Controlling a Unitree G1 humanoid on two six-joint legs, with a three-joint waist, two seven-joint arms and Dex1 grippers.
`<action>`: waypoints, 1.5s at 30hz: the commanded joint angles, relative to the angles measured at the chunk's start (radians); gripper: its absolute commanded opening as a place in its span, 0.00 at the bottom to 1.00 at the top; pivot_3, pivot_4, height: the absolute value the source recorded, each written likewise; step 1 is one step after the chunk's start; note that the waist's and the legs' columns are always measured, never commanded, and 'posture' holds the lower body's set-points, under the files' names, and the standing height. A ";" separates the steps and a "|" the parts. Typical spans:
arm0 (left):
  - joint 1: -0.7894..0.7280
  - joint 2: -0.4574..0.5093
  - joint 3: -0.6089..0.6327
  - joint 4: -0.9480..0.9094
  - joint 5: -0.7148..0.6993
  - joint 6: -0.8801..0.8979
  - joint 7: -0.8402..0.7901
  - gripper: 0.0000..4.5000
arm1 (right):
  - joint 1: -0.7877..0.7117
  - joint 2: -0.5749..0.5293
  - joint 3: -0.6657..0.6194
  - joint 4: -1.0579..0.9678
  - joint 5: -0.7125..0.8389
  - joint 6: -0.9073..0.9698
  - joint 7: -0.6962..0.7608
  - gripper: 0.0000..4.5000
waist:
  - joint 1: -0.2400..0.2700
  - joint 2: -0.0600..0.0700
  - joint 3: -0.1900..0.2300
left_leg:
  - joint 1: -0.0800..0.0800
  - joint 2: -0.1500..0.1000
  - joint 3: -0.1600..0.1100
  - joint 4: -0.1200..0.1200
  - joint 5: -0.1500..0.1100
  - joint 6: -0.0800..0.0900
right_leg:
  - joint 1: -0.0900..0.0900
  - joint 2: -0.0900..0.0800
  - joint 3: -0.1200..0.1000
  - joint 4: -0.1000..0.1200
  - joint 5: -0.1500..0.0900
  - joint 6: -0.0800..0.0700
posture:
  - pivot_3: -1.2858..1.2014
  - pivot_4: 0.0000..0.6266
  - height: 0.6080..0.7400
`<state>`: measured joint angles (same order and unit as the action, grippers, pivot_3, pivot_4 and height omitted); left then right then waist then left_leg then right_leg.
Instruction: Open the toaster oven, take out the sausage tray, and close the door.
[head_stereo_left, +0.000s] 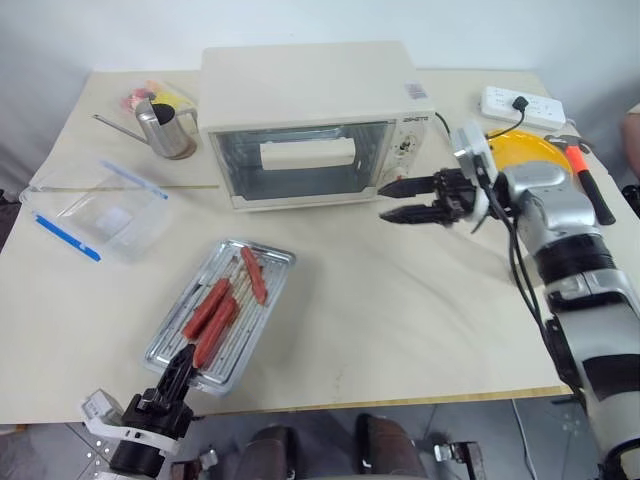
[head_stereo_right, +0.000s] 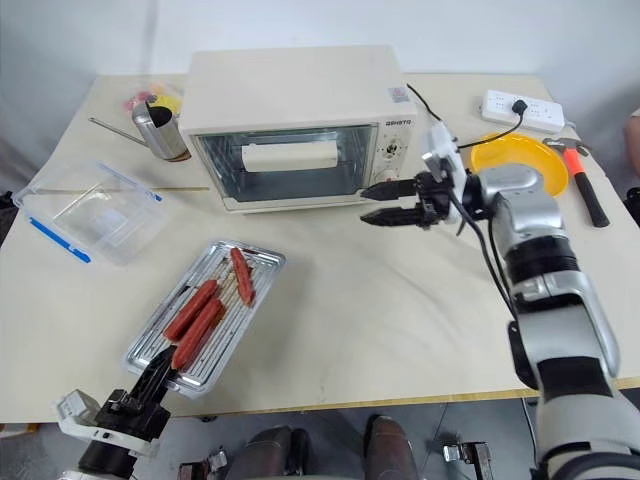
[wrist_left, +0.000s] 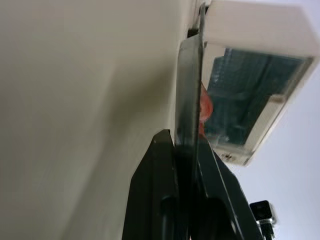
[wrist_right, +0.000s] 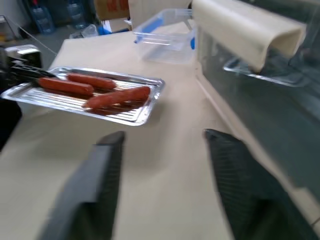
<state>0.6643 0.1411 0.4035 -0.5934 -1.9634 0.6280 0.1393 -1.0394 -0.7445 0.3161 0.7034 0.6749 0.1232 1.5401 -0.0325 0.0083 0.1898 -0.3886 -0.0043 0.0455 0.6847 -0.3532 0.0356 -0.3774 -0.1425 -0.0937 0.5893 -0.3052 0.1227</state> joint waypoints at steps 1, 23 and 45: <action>-0.072 0.087 -0.005 0.019 -0.009 0.065 -0.019 0.00 | 0.053 -0.100 0.032 -0.091 0.146 -0.032 0.074 0.92 | 0.011 0.001 0.000 | 0.000 0.000 0.001 0.001 0.001 0.001 | 0.001 0.000 -0.002 0.000 0.000 0.000 | 0.52 0.24 1.00; -0.898 0.569 -0.145 0.735 -0.009 0.666 -0.080 0.00 | 0.323 -0.232 -0.023 -0.214 0.180 -0.188 0.074 0.99 | 0.031 0.002 0.001 | 0.002 0.004 0.013 0.011 0.014 -0.004 | 0.000 -0.005 -0.013 0.011 0.005 0.009 | 0.52 0.24 1.00; -1.446 0.474 -0.370 1.271 0.601 0.914 -0.342 0.31 | 0.415 -0.195 -0.196 -0.250 0.070 -0.161 0.074 1.00 | 0.055 0.001 0.002 | 0.002 0.002 0.017 0.012 0.018 -0.005 | 0.000 -0.004 -0.014 0.012 0.007 0.015 | 0.52 0.24 1.00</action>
<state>-0.7727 0.6184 0.0187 0.6555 -1.4156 1.5352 -0.1627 -0.6197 -0.9364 0.1541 0.4740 0.7436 -0.0403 1.5524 0.0223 0.0098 0.1916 -0.3862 -0.0027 0.0625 0.6969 -0.3348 0.0304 -0.3777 -0.1465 -0.1080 0.6016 -0.2985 0.1376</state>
